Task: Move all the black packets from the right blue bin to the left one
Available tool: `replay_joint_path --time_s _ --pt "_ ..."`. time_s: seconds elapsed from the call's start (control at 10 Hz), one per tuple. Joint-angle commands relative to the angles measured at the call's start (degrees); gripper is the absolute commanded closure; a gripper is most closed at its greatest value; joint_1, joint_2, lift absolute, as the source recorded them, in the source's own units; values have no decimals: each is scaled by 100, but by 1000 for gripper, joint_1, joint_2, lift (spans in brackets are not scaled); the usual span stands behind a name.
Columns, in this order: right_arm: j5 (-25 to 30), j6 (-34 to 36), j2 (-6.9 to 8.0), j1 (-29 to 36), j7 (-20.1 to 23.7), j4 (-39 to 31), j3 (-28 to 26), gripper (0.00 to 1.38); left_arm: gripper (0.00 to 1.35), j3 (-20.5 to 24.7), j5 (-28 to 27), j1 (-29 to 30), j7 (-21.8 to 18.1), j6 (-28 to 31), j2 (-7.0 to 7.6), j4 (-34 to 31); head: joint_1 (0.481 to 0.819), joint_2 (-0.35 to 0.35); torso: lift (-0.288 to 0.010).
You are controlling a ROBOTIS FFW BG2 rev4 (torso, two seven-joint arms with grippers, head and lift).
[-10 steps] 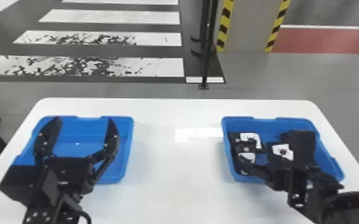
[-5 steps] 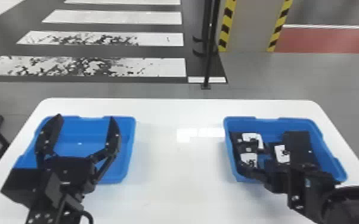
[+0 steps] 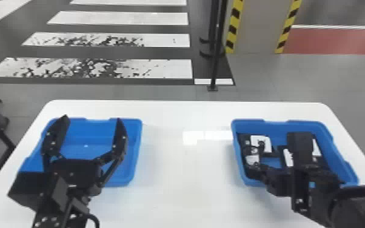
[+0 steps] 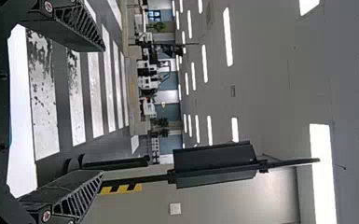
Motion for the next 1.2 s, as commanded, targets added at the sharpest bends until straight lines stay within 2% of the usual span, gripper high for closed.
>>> replay_joint_path --time_s 0.0,0.2,0.3,0.5,0.6,0.7,0.8,1.0,1.1 --pt "-46 -125 -2 90 -15 -144 -34 1101 96 10 0 -2 0 -59 0 33 695 -7 -140" --pt "-58 -575 7 414 -59 -805 -183 1101 90 21 11 -16 0 -214 -17 75 695 -7 -140" --pt "159 -786 7 583 -103 -1241 -286 1101 90 -1 -34 -30 0 -369 -17 75 695 -6 -140" --pt "91 -1531 7 751 -130 -1494 -411 1101 96 -127 171 -86 0 -439 0 75 695 -23 -140" --pt "-115 -2319 7 751 266 -1325 -411 1101 98 -276 514 -114 -8 -425 44 75 695 -34 -140" --pt "-446 -3205 -20 583 925 -903 -297 1101 108 -424 983 -171 -96 -411 71 61 695 -27 -140" --pt "-1063 -3711 -134 442 1312 -608 206 1101 121 -470 1474 -269 -351 -186 79 -66 695 -17 -140" --pt "-1578 -4049 -275 372 1408 -721 1051 1101 125 -573 2228 -522 -887 630 123 -361 695 49 -140" --pt "-1715 -4091 -336 259 1408 -692 1394 1101 131 -584 2251 -607 -1089 995 141 -445 693 76 -140"
